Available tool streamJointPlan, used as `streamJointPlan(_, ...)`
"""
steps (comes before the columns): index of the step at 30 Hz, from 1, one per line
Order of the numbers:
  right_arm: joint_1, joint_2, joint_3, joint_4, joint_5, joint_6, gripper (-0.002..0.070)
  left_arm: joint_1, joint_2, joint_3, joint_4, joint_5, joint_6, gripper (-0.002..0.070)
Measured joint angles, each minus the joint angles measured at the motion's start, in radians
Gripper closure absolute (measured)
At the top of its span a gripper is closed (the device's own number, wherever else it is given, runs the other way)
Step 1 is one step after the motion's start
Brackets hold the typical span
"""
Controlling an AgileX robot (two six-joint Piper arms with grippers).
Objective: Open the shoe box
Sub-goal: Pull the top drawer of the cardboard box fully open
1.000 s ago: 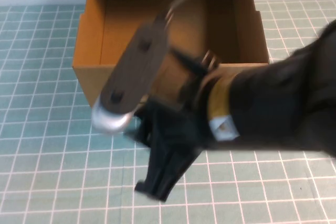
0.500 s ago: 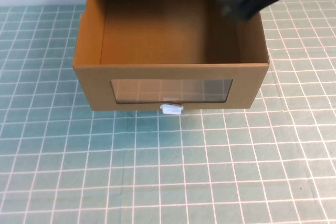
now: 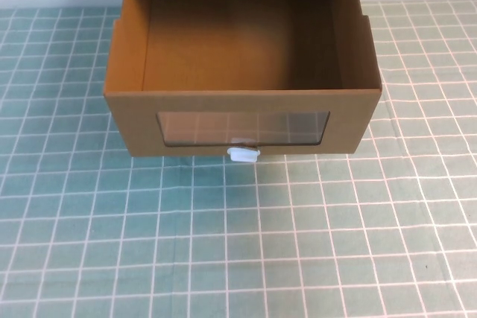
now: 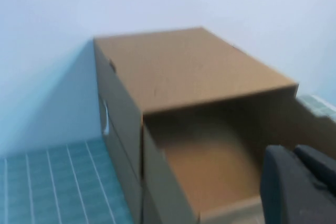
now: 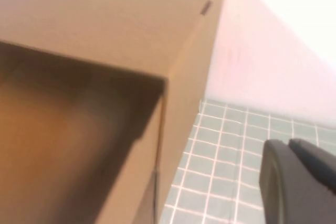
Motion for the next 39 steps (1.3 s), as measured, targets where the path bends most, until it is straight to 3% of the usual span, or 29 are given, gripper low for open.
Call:
streamJointPlan(6,-0.008,-0.176,0.311,0.059,-0.172,-0.018,0.0689,0.0,-0.135,0.381,-0.056,-0.159,-0.04,0.068)
streamJointPlan(12,-0.008,-0.321,0.489,0.062,-0.128,-0.026,0.0689,0.0,-0.163,0.589,-0.116,-0.296,-0.046,0.068)
streamJointPlan(21,-0.008,-0.379,0.532,0.062,0.02,-0.044,0.0689,0.0,-0.163,0.617,-0.159,-0.426,-0.052,0.068)
streamJointPlan(39,-0.008,-0.369,0.534,0.062,0.161,-0.045,0.0689,0.0,-0.163,0.619,-0.165,-0.437,-0.056,0.068)
